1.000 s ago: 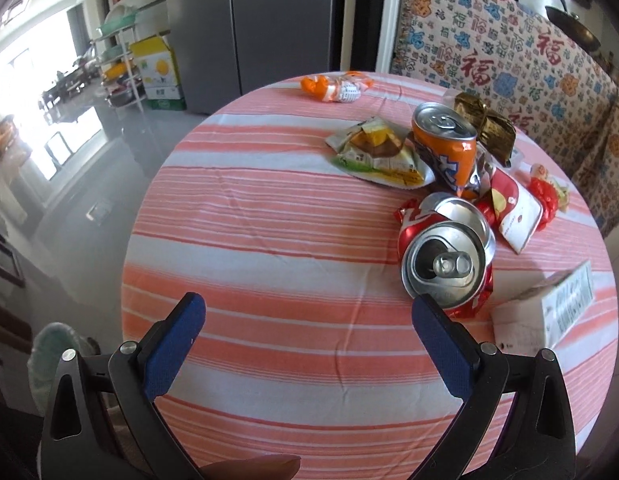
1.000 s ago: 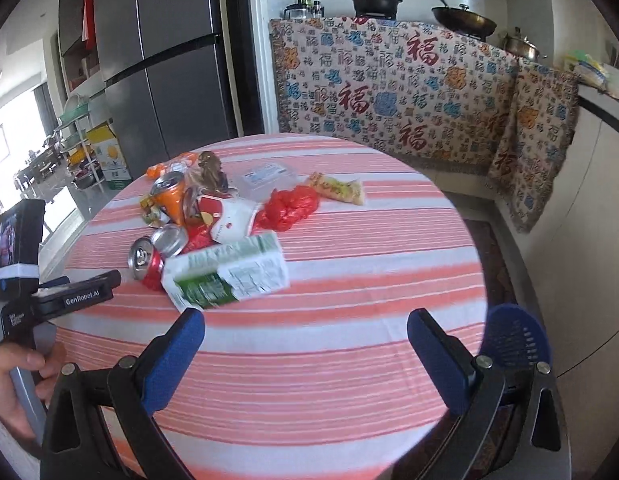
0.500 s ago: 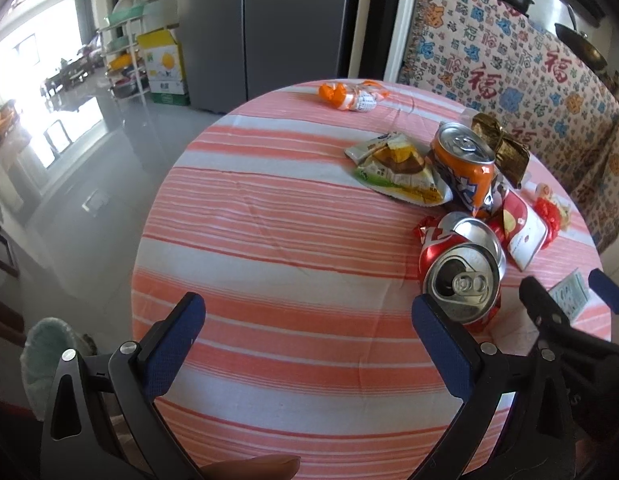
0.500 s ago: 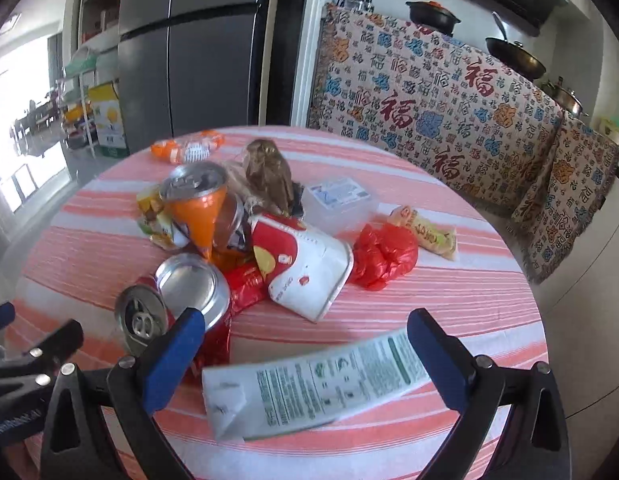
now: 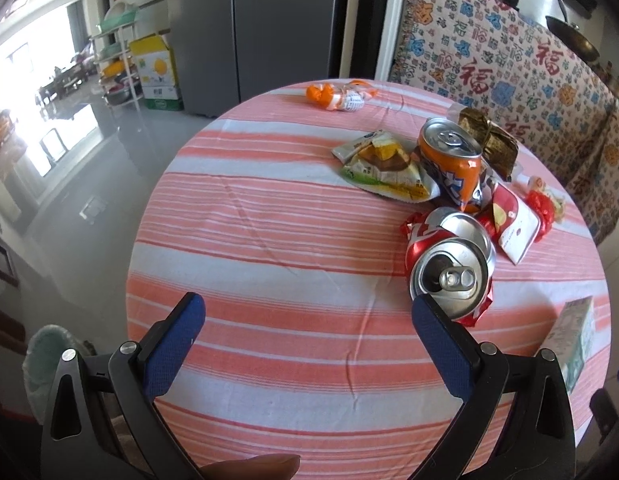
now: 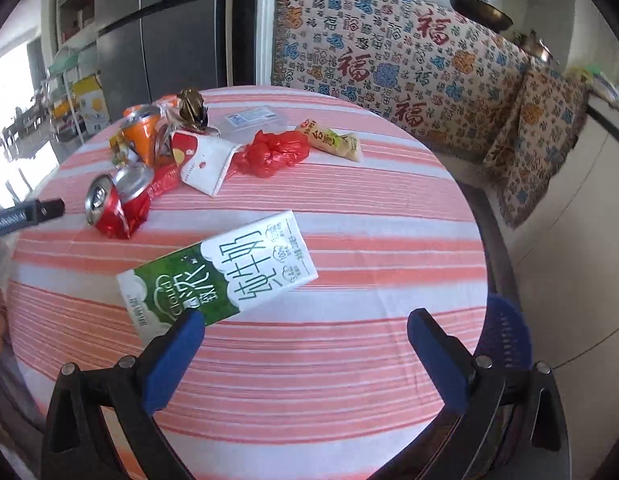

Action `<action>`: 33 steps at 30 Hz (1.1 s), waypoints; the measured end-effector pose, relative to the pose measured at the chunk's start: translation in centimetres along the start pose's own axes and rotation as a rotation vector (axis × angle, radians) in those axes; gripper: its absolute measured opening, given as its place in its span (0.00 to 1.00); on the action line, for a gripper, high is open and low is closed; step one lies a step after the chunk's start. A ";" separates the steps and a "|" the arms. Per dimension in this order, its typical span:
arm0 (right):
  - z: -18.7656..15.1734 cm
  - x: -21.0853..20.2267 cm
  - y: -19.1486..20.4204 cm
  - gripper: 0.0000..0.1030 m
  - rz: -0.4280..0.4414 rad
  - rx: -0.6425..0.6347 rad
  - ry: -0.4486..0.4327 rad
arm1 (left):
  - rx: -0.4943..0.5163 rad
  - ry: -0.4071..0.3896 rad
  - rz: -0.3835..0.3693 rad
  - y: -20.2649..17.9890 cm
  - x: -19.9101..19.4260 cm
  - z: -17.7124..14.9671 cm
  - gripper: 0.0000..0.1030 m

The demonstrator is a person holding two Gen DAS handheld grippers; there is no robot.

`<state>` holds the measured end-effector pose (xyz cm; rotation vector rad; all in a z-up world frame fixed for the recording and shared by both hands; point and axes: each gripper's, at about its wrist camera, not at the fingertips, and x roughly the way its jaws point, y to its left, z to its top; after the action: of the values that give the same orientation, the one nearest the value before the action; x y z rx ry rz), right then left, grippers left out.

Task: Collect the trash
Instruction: 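Close the left gripper on the crushed red cans while the right gripper grasps the milk carton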

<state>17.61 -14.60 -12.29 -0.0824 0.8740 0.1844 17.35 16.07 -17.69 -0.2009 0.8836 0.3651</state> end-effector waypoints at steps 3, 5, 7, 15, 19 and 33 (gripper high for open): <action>0.3 -0.5 1.5 1.00 0.131 0.132 -0.019 | -0.012 0.003 0.015 0.2 0.3 -0.2 1.00; 0.6 -0.3 4.6 1.00 0.163 0.099 -0.061 | -0.021 0.003 0.024 0.4 0.4 -0.3 1.00; 0.6 0.5 7.6 1.00 0.138 0.001 -0.071 | -0.022 0.008 0.035 0.6 0.6 -0.5 1.00; -1.1 4.0 0.6 1.00 -0.122 0.115 -0.015 | 0.049 0.039 -0.037 -0.1 0.6 -0.5 1.00; -1.4 3.4 -5.1 1.00 -0.197 0.164 0.007 | 0.163 0.039 -0.118 -2.4 0.2 -1.0 1.00; -2.6 1.3 -2.7 1.00 0.027 0.074 -0.014 | 0.463 0.118 -0.222 -8.5 4.3 0.5 1.00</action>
<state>17.01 -17.42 -15.00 -0.0002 0.8678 0.1774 23.58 9.38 -20.54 0.1087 1.0266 -0.0633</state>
